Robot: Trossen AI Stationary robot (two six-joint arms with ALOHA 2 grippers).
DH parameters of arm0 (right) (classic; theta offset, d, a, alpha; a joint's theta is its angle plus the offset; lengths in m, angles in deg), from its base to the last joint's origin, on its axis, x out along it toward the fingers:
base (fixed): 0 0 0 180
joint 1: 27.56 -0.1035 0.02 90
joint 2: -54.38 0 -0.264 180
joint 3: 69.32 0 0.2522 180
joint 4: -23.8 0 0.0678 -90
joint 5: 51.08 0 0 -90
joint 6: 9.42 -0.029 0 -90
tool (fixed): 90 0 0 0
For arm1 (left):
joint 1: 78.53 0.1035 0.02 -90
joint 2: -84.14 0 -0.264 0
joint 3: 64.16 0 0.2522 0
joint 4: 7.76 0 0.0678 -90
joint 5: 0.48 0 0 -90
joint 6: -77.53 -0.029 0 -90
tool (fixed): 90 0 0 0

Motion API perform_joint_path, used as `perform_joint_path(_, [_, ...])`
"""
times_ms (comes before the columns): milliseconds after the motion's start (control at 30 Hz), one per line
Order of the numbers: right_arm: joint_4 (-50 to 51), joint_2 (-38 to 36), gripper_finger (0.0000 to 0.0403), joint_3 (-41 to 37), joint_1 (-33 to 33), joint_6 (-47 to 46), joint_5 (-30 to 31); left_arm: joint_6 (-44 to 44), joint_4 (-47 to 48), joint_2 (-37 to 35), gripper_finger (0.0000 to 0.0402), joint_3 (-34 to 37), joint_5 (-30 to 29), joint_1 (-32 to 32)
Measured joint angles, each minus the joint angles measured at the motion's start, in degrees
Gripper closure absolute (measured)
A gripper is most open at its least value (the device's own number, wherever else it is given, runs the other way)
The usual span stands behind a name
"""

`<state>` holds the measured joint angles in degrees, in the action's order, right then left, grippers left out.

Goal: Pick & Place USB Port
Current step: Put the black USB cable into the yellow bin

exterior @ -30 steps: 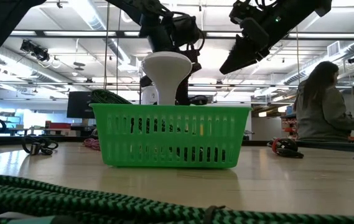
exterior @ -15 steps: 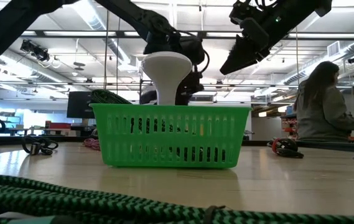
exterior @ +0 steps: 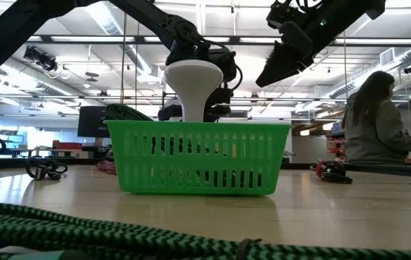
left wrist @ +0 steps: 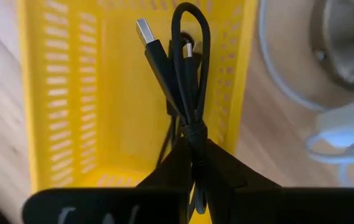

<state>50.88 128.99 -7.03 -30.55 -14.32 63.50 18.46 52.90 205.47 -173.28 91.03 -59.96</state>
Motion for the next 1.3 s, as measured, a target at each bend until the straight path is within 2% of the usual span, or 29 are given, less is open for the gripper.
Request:
perform_joint_path(200, [0.44,0.0,0.0268,0.0,-0.02,0.43,0.0,3.7,2.73,0.0,0.0382,0.01,1.4,-0.42])
perform_joint_path(433, [0.25,0.0,0.0268,0.0,0.0,0.91,0.0,11.36,4.71,0.0,0.0368,0.01,2.97,-0.83])
perform_joint_path(667, [-0.47,0.0,0.0268,0.0,0.0,1.49,0.0,16.59,7.66,0.0,0.0386,0.01,6.7,-1.62])
perform_joint_path(867, [-0.45,0.0,0.0268,0.0,0.0,1.49,0.0,22.4,8.35,0.0,0.0371,0.01,5.96,-2.41])
perform_joint_path(1033, [-0.45,0.0,0.0268,0.0,0.0,1.47,-0.02,27.02,8.23,0.0,0.0378,0.01,5.99,-2.04])
perform_joint_path(1300, [-0.43,0.0,0.0268,0.0,0.0,1.46,-0.02,29.15,9.57,-0.02,0.037,0.01,6.78,-1.86])
